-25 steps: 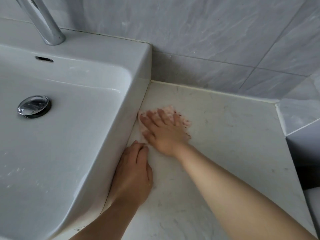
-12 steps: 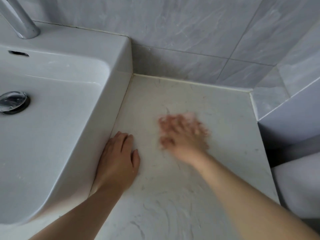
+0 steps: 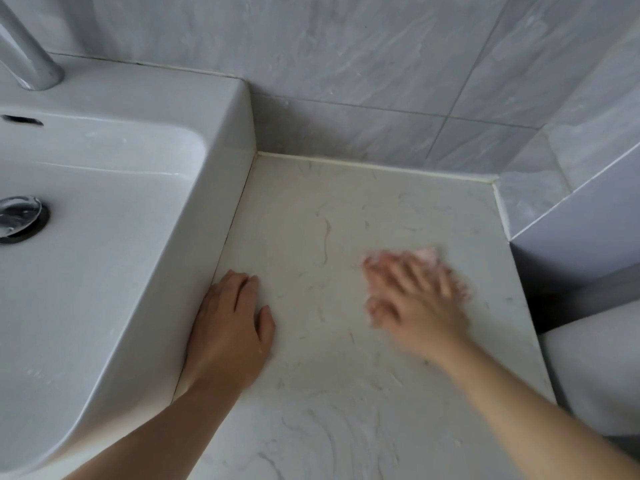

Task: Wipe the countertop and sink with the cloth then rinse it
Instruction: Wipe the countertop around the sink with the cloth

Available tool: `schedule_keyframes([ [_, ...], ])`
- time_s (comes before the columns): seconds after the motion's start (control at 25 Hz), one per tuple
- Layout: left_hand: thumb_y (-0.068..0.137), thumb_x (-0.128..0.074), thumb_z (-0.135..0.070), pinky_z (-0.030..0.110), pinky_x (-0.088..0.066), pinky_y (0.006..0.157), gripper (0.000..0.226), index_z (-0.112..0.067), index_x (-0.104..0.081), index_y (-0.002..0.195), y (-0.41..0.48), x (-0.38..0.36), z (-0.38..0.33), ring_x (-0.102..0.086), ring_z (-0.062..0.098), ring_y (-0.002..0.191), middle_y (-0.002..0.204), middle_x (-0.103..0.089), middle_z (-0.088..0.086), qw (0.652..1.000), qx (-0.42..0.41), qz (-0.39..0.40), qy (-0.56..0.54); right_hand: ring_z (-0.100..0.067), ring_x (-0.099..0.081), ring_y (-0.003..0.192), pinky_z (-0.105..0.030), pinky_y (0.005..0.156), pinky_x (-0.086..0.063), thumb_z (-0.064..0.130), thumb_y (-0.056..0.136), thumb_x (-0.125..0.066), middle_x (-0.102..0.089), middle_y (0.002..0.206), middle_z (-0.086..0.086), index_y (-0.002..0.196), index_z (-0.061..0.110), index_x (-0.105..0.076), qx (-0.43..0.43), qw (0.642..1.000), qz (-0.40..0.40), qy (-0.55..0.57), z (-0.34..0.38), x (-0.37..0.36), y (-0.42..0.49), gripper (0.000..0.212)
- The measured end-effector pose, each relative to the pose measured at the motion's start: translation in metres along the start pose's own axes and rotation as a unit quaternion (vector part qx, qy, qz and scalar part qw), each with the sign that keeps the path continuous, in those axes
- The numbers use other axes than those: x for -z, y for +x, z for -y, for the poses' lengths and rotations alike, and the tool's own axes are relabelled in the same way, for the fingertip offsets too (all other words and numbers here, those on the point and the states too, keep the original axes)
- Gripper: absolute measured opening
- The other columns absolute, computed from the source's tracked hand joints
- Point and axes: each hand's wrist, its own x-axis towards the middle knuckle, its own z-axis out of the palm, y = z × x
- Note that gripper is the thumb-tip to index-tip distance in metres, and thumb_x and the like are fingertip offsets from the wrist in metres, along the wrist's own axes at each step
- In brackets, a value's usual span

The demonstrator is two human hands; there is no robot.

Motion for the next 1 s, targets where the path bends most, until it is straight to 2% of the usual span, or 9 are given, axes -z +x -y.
schedule_keyframes([
  [0.08, 0.084, -0.036, -0.029, 0.044, -0.044, 0.095, 0.051, 0.005, -0.061, 0.112, 0.001, -0.001, 0.001, -0.058, 0.038, 0.107, 0.113, -0.061, 0.023, 1.0, -0.002, 0.005, 0.001, -0.018, -0.011, 0.146, -0.057, 0.115, -0.006, 0.05, 0.091, -0.02, -0.014, 0.158, 0.012, 0.148, 0.043, -0.017, -0.132, 0.99, 0.023, 0.036, -0.055, 0.008, 0.035, 0.057],
  [0.16, 0.085, -0.036, -0.029, 0.043, -0.043, 0.096, 0.051, 0.004, -0.061, 0.113, 0.001, -0.001, 0.001, -0.057, 0.038, 0.109, 0.115, -0.06, 0.022, 1.0, 0.002, 0.004, 0.001, -0.018, 0.004, 0.147, -0.055, 0.115, 0.002, 0.051, 0.096, -0.02, 0.002, 0.16, 0.014, 0.148, 0.046, -0.002, -0.249, 0.964, 0.049, 0.082, -0.078, 0.016, 0.05, 0.055],
  [0.36, 0.085, -0.037, -0.029, 0.044, -0.043, 0.096, 0.05, 0.004, -0.061, 0.114, 0.001, 0.001, -0.001, -0.056, 0.037, 0.11, 0.116, -0.059, 0.022, 1.0, 0.01, 0.013, -0.003, -0.016, -0.001, 0.147, -0.046, 0.115, 0.0, 0.063, 0.078, -0.001, 0.0, 0.159, 0.017, 0.146, 0.049, 0.002, -0.16, 0.985, 0.058, -0.007, -0.042, 0.005, -0.039, 0.069],
  [0.6, 0.085, -0.035, -0.03, 0.043, -0.042, 0.097, 0.051, 0.005, -0.061, 0.113, 0.0, 0.003, 0.0, -0.056, 0.037, 0.111, 0.115, -0.06, 0.022, 1.0, 0.001, 0.018, -0.003, -0.02, 0.006, 0.147, -0.053, 0.116, 0.005, 0.05, 0.097, -0.017, 0.005, 0.16, 0.011, 0.149, 0.043, 0.001, -0.251, 0.964, 0.062, 0.062, -0.086, 0.013, 0.044, 0.055],
  [0.72, 0.084, -0.036, -0.029, 0.043, -0.042, 0.098, 0.051, 0.005, -0.06, 0.113, 0.001, 0.003, -0.001, -0.056, 0.037, 0.11, 0.115, -0.06, 0.022, 1.0, 0.007, 0.021, -0.002, -0.026, -0.013, 0.146, -0.051, 0.114, -0.005, 0.052, 0.092, -0.018, -0.015, 0.159, 0.006, 0.149, 0.04, -0.012, -0.161, 0.987, 0.007, 0.018, -0.048, -0.002, -0.02, 0.058],
  [0.8, 0.084, -0.036, -0.029, 0.043, -0.041, 0.098, 0.051, 0.005, -0.06, 0.113, 0.001, 0.002, -0.001, -0.056, 0.037, 0.11, 0.116, -0.059, 0.022, 1.0, 0.003, 0.025, -0.001, -0.028, -0.026, 0.142, -0.051, 0.112, -0.013, 0.055, 0.086, -0.02, -0.029, 0.155, 0.003, 0.147, 0.037, -0.024, -0.114, 0.993, 0.009, -0.004, -0.041, -0.002, -0.053, 0.064],
  [0.84, 0.084, -0.035, -0.03, 0.043, -0.041, 0.098, 0.051, 0.005, -0.06, 0.114, 0.001, 0.003, -0.001, -0.055, 0.038, 0.11, 0.116, -0.059, 0.022, 1.0, 0.002, 0.026, -0.002, -0.025, -0.021, 0.144, -0.049, 0.113, -0.011, 0.056, 0.086, -0.017, -0.024, 0.157, 0.007, 0.148, 0.04, -0.02, -0.108, 0.994, 0.025, -0.016, -0.051, -0.001, -0.048, 0.064],
  [0.92, 0.084, -0.035, -0.03, 0.044, -0.042, 0.097, 0.052, 0.005, -0.06, 0.113, 0.0, 0.004, -0.001, -0.056, 0.038, 0.11, 0.116, -0.059, 0.023, 1.0, 0.005, 0.023, -0.008, -0.018, -0.001, 0.147, -0.047, 0.117, -0.001, 0.056, 0.091, -0.013, -0.003, 0.16, 0.014, 0.147, 0.047, -0.003, -0.176, 0.983, 0.044, 0.035, -0.074, 0.005, -0.01, 0.058],
  [1.0, 0.084, -0.034, -0.031, 0.044, -0.042, 0.097, 0.053, 0.005, -0.06, 0.113, 0.0, 0.004, -0.002, -0.055, 0.038, 0.111, 0.116, -0.059, 0.023, 1.0, 0.012, 0.027, -0.006, -0.017, 0.007, 0.147, -0.048, 0.117, 0.003, 0.052, 0.096, -0.016, 0.006, 0.16, 0.013, 0.148, 0.045, 0.003, -0.238, 0.967, 0.044, 0.075, -0.085, 0.012, 0.023, 0.055],
])
